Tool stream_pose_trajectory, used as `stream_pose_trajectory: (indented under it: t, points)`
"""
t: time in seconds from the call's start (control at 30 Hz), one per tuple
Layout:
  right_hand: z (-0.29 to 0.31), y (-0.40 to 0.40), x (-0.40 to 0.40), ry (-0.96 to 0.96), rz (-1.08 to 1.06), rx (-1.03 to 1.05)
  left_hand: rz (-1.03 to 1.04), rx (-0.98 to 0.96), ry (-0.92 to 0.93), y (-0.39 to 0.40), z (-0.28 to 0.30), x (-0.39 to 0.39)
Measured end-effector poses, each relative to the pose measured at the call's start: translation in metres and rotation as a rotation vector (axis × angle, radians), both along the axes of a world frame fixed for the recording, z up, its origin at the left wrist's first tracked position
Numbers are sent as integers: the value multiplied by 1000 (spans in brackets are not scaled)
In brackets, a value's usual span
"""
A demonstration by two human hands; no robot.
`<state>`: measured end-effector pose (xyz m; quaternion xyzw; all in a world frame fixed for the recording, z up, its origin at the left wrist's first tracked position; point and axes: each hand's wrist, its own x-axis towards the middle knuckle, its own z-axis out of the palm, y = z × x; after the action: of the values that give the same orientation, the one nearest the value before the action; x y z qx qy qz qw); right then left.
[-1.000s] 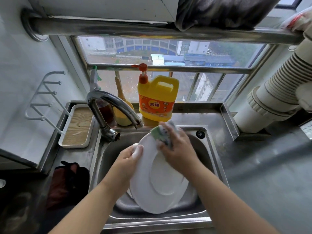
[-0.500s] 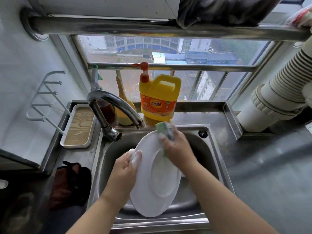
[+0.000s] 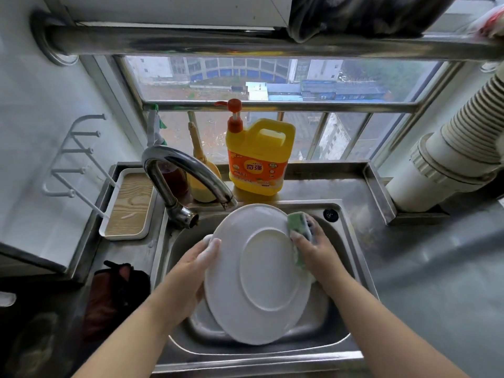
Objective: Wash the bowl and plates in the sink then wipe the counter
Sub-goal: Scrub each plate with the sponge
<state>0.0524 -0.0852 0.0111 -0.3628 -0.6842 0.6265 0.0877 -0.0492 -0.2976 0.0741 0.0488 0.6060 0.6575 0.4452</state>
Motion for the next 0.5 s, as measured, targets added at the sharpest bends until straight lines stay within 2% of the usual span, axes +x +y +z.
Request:
stream_pose_trajectory:
  t: [0.07, 0.2, 0.33, 0.4, 0.5]
  points:
    - [8, 7, -6, -46, 99, 174, 57, -6, 8, 12, 0, 0]
    - [23, -24, -19, -125, 150, 579, 176, 38, 35, 28, -8, 9]
    - [23, -79, 4, 55, 333, 999, 259, 124, -38, 26, -13, 9]
    - [4, -66, 21, 32, 356, 1072, 293, 114, -57, 19, -17, 9]
    - [2, -35, 21, -169, 282, 907, 310, 74, -58, 15, -26, 15]
